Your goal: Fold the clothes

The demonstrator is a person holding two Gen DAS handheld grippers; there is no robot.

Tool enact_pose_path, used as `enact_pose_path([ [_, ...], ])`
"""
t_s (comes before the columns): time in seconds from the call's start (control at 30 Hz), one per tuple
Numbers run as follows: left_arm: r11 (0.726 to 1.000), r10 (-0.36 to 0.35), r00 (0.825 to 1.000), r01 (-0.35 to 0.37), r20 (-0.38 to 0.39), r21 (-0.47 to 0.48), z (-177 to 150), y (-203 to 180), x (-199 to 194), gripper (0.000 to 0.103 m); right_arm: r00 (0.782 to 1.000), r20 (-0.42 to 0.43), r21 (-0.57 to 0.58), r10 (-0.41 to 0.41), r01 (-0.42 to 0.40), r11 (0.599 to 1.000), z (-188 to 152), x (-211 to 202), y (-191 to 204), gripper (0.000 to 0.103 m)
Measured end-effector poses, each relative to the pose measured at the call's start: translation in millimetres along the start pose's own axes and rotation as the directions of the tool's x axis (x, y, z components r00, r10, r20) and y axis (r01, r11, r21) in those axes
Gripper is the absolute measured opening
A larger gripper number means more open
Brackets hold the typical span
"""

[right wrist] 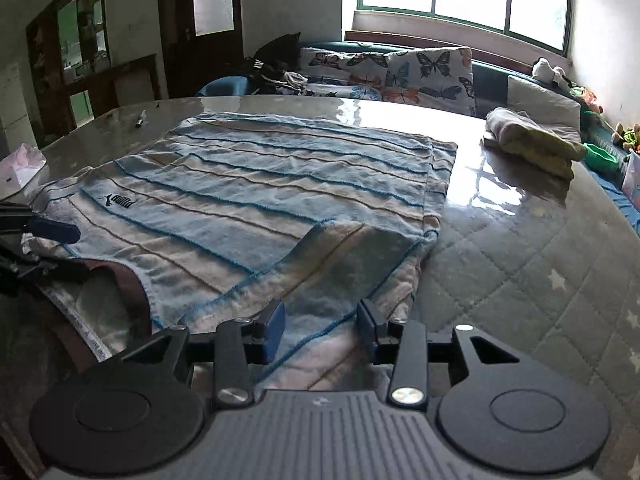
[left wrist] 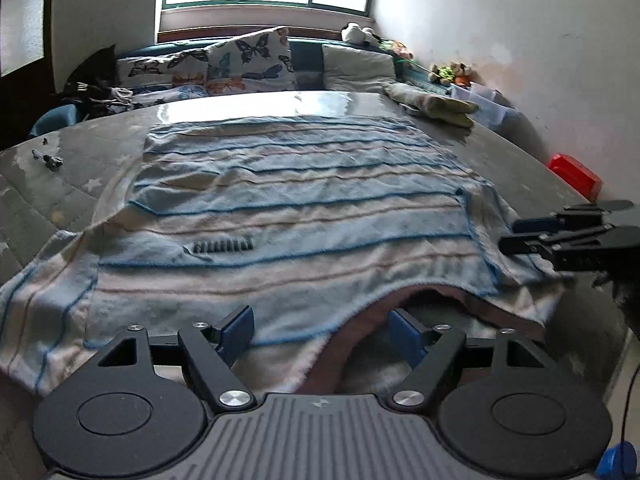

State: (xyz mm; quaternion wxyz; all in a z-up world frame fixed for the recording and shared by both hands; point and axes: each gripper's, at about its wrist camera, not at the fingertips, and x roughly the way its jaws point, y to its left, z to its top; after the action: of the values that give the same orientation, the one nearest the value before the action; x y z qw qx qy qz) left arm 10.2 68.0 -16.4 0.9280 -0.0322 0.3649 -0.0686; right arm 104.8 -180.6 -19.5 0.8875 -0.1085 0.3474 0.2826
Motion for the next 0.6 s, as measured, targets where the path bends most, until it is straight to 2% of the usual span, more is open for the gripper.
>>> enact_pose_path([
  [0.1, 1.000, -0.008, 1.000, 0.008, 0.001, 0.023, -7, -5, -6, 0.078, 1.000, -0.006, -0.022, 0.000, -0.001, 1.000, -3, -4, 2, 0.040],
  [0.2, 0.999, -0.046, 0.999, 0.046, -0.003, -0.027, -9, -1, -11, 0.078, 1.000, -0.020, -0.029, 0.007, -0.008, 1.000, -4, -8, 4, 0.040],
  [0.43, 0.993, -0.076, 0.997, 0.075, -0.005, -0.096, -7, 12, -23, 0.079, 0.999, -0.042, -0.029, 0.024, -0.025, 0.999, 6, -9, 4, 0.040],
  [0.5, 0.991, -0.029, 0.999, 0.031, 0.019, -0.128, -5, 24, -31, 0.079, 0.999, -0.028, -0.015, 0.028, -0.029, 0.999, 11, -8, 2, 0.041],
  [0.6, 0.973, 0.105, 0.993, -0.090, 0.058, -0.214, -1, 51, -44, 0.078, 1.000, -0.012, -0.010, 0.022, -0.022, 1.000, 17, -3, 1, 0.041],
])
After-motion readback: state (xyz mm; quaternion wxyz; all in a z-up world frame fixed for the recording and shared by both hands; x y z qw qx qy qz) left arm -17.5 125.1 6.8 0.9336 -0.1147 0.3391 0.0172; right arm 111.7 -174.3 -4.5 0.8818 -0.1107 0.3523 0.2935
